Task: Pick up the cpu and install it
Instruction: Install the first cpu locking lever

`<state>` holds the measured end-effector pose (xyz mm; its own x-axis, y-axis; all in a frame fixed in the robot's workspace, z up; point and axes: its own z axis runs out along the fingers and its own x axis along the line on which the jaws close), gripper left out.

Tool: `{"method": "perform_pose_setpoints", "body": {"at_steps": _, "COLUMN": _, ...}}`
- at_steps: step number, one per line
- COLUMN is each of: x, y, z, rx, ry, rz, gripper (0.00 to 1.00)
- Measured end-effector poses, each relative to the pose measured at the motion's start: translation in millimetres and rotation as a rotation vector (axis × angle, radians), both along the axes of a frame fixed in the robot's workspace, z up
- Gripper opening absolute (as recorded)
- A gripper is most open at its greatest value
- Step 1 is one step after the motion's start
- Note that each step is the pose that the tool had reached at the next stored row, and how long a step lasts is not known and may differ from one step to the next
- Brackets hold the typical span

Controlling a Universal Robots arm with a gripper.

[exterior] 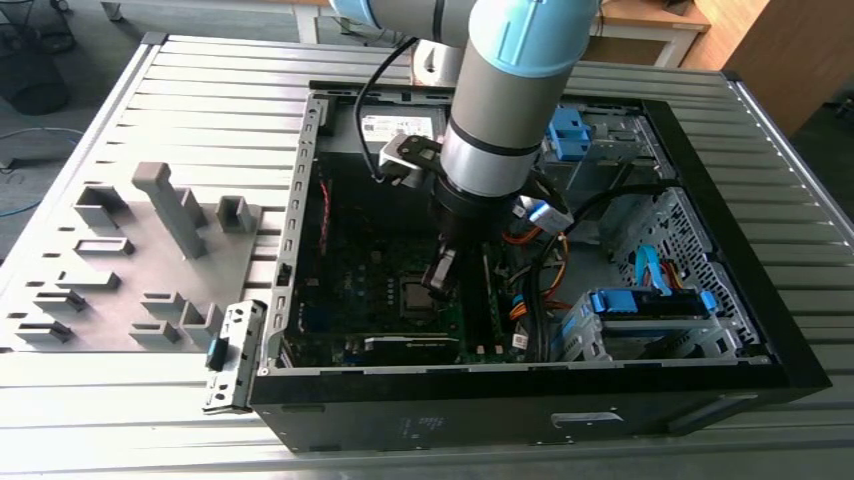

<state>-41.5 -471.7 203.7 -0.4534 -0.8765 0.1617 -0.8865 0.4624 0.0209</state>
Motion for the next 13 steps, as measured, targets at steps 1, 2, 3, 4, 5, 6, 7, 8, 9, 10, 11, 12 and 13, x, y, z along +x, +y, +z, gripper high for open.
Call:
{"method": "perform_pose_setpoints", "body": {"at_steps": 1, "x": 0.0, "y": 0.0, "z": -0.8, "rx": -0.0012, "ry": 0.0000, "rz": -0.006, "gripper": 0.11}}
{"method": "perform_pose_setpoints", "body": {"at_steps": 2, "x": -0.1, "y": 0.0, "z": -1.4, "rx": -0.0017, "ry": 0.0000, "rz": -0.011, "gripper": 0.11}}
{"method": "perform_pose_setpoints", "body": {"at_steps": 3, "x": 0.0, "y": -0.1, "z": -1.7, "rx": -0.0018, "ry": 0.0000, "rz": -0.014, "gripper": 0.11}}
{"method": "perform_pose_setpoints", "body": {"at_steps": 4, "x": 0.0, "y": 0.0, "z": -1.8, "rx": -0.0019, "ry": 0.0001, "rz": -0.015, "gripper": 0.11}}
{"method": "perform_pose_setpoints", "body": {"at_steps": 5, "x": 0.0, "y": 0.0, "z": -1.8, "rx": -0.0018, "ry": 0.0001, "rz": -0.015, "gripper": 0.11}}
{"method": "perform_pose_setpoints", "body": {"at_steps": 6, "x": 0.0, "y": 0.0, "z": -1.9, "rx": -0.0017, "ry": 0.0001, "rz": -0.015, "gripper": 0.11}}
{"method": "perform_pose_setpoints", "body": {"at_steps": 7, "x": 0.0, "y": 0.0, "z": -2.0, "rx": -0.0016, "ry": 0.0000, "rz": -0.017, "gripper": 0.11}}
{"method": "perform_pose_setpoints", "body": {"at_steps": 8, "x": 0.0, "y": 0.0, "z": -2.0, "rx": -0.0016, "ry": 0.0000, "rz": -0.019, "gripper": 0.11}}
{"method": "perform_pose_setpoints", "body": {"at_steps": 9, "x": 0.0, "y": 0.0, "z": -2.0, "rx": -0.0015, "ry": 0.0000, "rz": -0.019, "gripper": 0.11}}
{"method": "perform_pose_setpoints", "body": {"at_steps": 10, "x": 0.0, "y": 0.0, "z": -2.0, "rx": -0.0016, "ry": 0.0001, "rz": -0.019, "gripper": 0.11}}
{"method": "perform_pose_setpoints", "body": {"at_steps": 11, "x": 0.0, "y": 0.0, "z": -2.2, "rx": -0.0019, "ry": 0.0001, "rz": -0.019, "gripper": 0.11}}
{"method": "perform_pose_setpoints", "body": {"at_steps": 12, "x": 0.0, "y": 0.0, "z": -2.4, "rx": -0.0021, "ry": 0.0000, "rz": -0.019, "gripper": 0.11}}
{"method": "perform_pose_setpoints", "body": {"at_steps": 13, "x": 0.0, "y": 0.0, "z": -2.8, "rx": -0.0026, "ry": 0.0000, "rz": -0.019, "gripper": 0.11}}
